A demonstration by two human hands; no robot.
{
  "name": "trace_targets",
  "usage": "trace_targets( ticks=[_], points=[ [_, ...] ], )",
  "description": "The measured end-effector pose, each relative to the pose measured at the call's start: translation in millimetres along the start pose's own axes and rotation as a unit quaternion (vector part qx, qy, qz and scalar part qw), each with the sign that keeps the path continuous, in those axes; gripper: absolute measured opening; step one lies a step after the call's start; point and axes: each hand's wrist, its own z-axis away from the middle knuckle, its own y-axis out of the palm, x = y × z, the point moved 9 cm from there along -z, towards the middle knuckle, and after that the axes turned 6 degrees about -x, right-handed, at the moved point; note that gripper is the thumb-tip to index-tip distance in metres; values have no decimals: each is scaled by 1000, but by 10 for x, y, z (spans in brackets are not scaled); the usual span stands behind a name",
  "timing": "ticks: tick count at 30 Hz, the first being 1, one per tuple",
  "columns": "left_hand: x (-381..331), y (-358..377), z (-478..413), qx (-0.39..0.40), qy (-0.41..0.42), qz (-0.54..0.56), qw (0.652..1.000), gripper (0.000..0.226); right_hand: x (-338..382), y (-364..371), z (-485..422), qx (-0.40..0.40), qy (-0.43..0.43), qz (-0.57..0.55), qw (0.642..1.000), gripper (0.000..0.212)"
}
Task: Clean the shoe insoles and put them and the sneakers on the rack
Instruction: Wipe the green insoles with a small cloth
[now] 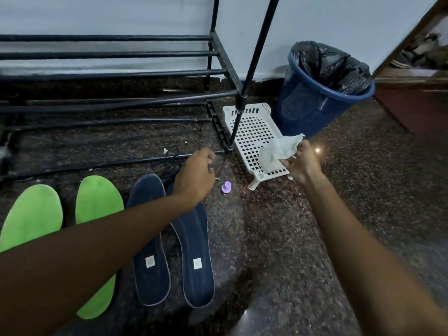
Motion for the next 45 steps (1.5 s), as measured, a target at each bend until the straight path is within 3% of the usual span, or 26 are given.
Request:
trace_targets(
  ticks=[4,9,13,18,22,26,32,40,42,45],
  points=[
    [-212,-304,-38,-10,7,11,1000,29,-106,410,448,74,42,-14,996,21],
    [-301,-614,77,41,-74,127,988,42,-264,881,1152,180,109,-54,976,28],
    [-233,-906,329,63,-116,175,976,25,-323,1090,1663,226,122,-61,965,29],
    [-207,-1354,732,65,-146,154,975,4,-344,1297,2171,263,125,-54,955,27],
    [-130,-1724,995,29,-194,190,962,17,-282,1477,2591,290,56,34,955,24],
    [-147,-2030,1218,-7,-240,243,940,8,-139,1654,2963,288,-89,159,940,20],
    [-201,-2358,1482,-53,-275,302,911,8,52,1932,3636,371,-284,244,850,23],
    [-3,-2651,1649,-96,-293,378,873,26,-113,2198,4001,414,-405,339,742,14],
    [132,-2674,1656,-95,-298,354,881,15,-209,2271,3979,417,-400,332,746,16],
    [385,-2655,1659,-90,-307,342,884,19,-455,2298,3814,392,-297,290,821,14]
  ],
)
